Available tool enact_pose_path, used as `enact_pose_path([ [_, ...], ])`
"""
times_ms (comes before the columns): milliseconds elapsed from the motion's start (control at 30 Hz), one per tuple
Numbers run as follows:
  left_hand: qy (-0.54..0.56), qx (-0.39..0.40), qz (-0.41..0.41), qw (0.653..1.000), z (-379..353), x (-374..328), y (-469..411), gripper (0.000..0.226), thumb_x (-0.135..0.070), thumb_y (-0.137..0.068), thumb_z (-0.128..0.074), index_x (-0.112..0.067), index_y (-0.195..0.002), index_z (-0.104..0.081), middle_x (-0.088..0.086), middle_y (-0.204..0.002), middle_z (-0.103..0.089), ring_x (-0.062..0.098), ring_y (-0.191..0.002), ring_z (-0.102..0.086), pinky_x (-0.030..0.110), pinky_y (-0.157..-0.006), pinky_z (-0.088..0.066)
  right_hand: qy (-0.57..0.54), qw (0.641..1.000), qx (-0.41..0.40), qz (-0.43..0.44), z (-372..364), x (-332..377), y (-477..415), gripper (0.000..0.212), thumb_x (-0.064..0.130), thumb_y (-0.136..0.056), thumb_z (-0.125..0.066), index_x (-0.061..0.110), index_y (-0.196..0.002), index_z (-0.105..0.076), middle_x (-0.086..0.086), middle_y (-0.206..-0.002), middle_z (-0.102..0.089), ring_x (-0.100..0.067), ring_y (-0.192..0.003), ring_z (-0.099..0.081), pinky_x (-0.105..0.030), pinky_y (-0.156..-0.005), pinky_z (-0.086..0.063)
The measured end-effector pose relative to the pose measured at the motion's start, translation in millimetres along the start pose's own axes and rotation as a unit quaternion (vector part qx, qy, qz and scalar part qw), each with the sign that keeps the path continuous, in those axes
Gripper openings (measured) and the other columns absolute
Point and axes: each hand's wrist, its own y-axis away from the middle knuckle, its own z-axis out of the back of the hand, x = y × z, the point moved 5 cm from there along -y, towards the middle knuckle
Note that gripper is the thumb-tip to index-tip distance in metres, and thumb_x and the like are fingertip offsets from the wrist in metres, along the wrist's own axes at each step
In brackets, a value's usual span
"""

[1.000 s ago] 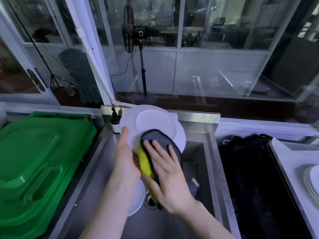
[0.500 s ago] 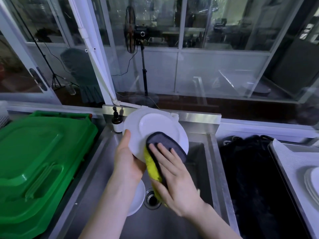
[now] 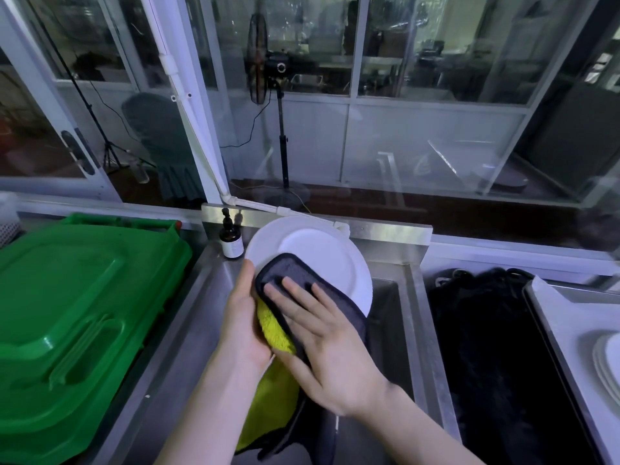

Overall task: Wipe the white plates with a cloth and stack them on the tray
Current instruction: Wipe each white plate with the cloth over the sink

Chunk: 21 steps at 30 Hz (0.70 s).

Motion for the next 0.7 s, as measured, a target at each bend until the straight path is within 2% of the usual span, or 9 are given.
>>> enact_pose_path([
  [167,-0.012,0.016,0.003,1.0,-6,9,3,0.046,-0.051,-0.091,-0.051,-0.019,-0.092,-0.085,0.009,-0.113,-0.077,0.018,-0.099,-0.075,0.031,-0.075,-0.059,-0.102,0.987,-0.053,-0.111,5,-14,-31,0.056,0.032,-0.101,-0.044,0.019,-0.153,-0.03,0.013,-0.161,-0.023,-0.002,-0.15,-0.007,-0.033,-0.123,-0.009],
  [233,-0.034,0.023,-0.006,0.999,-4,7,4,0.049,-0.051,-0.096,-0.047,-0.018,-0.104,-0.082,0.009,-0.119,-0.075,0.02,-0.107,-0.073,0.033,-0.08,-0.059,-0.114,0.984,-0.054,-0.125,7,-25,-46,0.055,0.032,-0.101,-0.044,0.02,-0.153,-0.03,0.013,-0.16,-0.025,0.001,-0.149,-0.007,-0.031,-0.123,-0.008],
  [300,-0.052,0.025,-0.011,0.998,-1,3,7,0.055,-0.053,-0.088,-0.054,-0.012,-0.119,-0.074,0.012,-0.123,-0.073,0.023,-0.111,-0.071,0.04,-0.089,-0.054,-0.124,0.977,-0.08,-0.153,12,-41,-56,0.054,0.031,-0.1,-0.046,0.019,-0.151,-0.034,0.014,-0.158,-0.027,0.003,-0.147,-0.01,-0.03,-0.122,-0.009],
  [367,-0.07,0.023,-0.018,0.997,3,1,9,0.062,-0.053,-0.08,-0.059,-0.011,-0.125,-0.067,0.011,-0.122,-0.073,0.023,-0.11,-0.072,0.042,-0.089,-0.051,-0.134,0.961,-0.124,-0.209,22,-62,-61,0.05,0.032,-0.098,-0.047,0.017,-0.146,-0.043,0.015,-0.147,-0.04,0.001,-0.142,-0.025,-0.026,-0.118,-0.017],
  [433,-0.067,0.023,-0.023,0.997,6,-2,10,0.063,-0.053,-0.082,-0.058,-0.012,-0.129,-0.064,0.01,-0.124,-0.073,0.024,-0.112,-0.071,0.043,-0.09,-0.051,-0.178,0.93,-0.156,-0.28,29,-85,-54,0.038,0.038,-0.095,-0.046,0.023,-0.128,-0.057,0.015,-0.123,-0.059,-0.011,-0.126,-0.048,-0.021,-0.1,-0.032],
  [500,-0.049,0.015,-0.036,0.998,12,-8,10,0.063,-0.053,-0.085,-0.055,-0.013,-0.133,-0.062,0.01,-0.127,-0.071,0.026,-0.115,-0.069,0.045,-0.092,-0.049,-0.238,0.899,-0.151,-0.336,26,-102,-36,0.029,0.046,-0.093,-0.046,0.034,-0.115,-0.059,0.019,-0.108,-0.064,-0.008,-0.111,-0.058,-0.022,-0.088,-0.037],
  [600,-0.043,0.018,-0.069,0.997,17,-19,8,0.062,-0.057,-0.091,-0.049,-0.019,-0.138,-0.061,0.007,-0.133,-0.068,0.027,-0.124,-0.064,0.048,-0.097,-0.048,-0.285,0.879,-0.166,-0.345,17,-103,0,0.037,0.05,-0.091,-0.047,0.036,-0.122,-0.06,0.022,-0.116,-0.067,0.002,-0.112,-0.059,-0.032,-0.1,-0.045],
  [667,-0.052,0.033,-0.096,0.994,15,-25,6,0.056,-0.056,-0.099,-0.044,-0.023,-0.139,-0.061,0.006,-0.138,-0.065,0.028,-0.127,-0.061,0.051,-0.1,-0.047,-0.308,0.877,-0.175,-0.326,7,-91,22,0.049,0.047,-0.093,-0.048,0.031,-0.139,-0.05,0.015,-0.135,-0.06,-0.005,-0.129,-0.051,-0.043,-0.112,-0.039],
  [700,-0.05,0.039,-0.105,0.992,14,-27,5,0.053,-0.054,-0.102,-0.041,-0.023,-0.14,-0.061,0.006,-0.14,-0.064,0.028,-0.128,-0.061,0.052,-0.101,-0.047,-0.304,0.886,-0.166,-0.308,-1,-81,31,0.055,0.045,-0.095,-0.047,0.031,-0.147,-0.04,0.014,-0.146,-0.05,-0.008,-0.138,-0.042,-0.043,-0.116,-0.033],
])
